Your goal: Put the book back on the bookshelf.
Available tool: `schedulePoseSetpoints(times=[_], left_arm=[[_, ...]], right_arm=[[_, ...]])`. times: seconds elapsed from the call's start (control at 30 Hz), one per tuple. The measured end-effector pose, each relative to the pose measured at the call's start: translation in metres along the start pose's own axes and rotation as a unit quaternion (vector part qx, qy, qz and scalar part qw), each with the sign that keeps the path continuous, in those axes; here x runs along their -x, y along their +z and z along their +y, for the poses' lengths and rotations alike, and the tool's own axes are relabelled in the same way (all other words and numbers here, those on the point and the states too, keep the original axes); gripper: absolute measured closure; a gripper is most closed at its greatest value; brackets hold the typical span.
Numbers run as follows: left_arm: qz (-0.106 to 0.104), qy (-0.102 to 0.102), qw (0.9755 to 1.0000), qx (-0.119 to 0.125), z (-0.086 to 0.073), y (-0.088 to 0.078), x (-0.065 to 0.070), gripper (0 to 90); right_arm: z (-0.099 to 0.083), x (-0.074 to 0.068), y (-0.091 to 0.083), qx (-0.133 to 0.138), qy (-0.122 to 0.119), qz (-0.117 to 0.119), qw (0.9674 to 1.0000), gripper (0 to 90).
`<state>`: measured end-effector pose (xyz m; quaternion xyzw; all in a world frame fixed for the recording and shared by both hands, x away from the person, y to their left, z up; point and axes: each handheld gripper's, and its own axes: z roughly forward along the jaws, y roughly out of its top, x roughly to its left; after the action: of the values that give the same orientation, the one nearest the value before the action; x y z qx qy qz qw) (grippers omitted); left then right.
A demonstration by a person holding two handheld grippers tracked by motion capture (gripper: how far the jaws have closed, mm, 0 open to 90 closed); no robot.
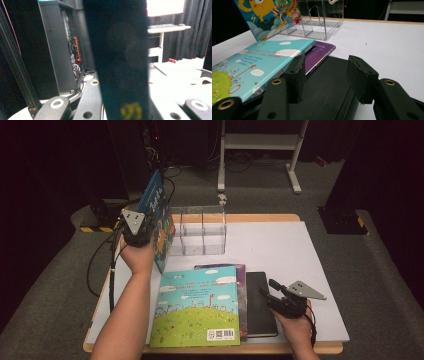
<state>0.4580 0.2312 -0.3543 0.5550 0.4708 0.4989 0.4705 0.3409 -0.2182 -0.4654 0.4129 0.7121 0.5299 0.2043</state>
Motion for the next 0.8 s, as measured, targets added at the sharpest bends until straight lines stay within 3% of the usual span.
schedulePoseSetpoints(times=[0.47,0.67,0.8], left_arm=[[0.006,-0.013,0.9999,0.004,-0.002,0.004,-0.001,77.6],[-0.009,-0.041,0.9991,-0.005,-0.001,-0.002,-0.009,61.3],[-0.036,-0.057,0.9975,-0.021,-0.004,-0.010,-0.014,51.7]], right_arm=[[-0.001,0.001,0.001,-0.002,0.001,0.002,1.0000,48.8],[-0.001,-0.001,0.003,-0.006,-0.002,0.005,1.0000,47.7],[-0.001,-0.001,0.004,-0.008,-0.004,0.005,0.9999,46.1]])
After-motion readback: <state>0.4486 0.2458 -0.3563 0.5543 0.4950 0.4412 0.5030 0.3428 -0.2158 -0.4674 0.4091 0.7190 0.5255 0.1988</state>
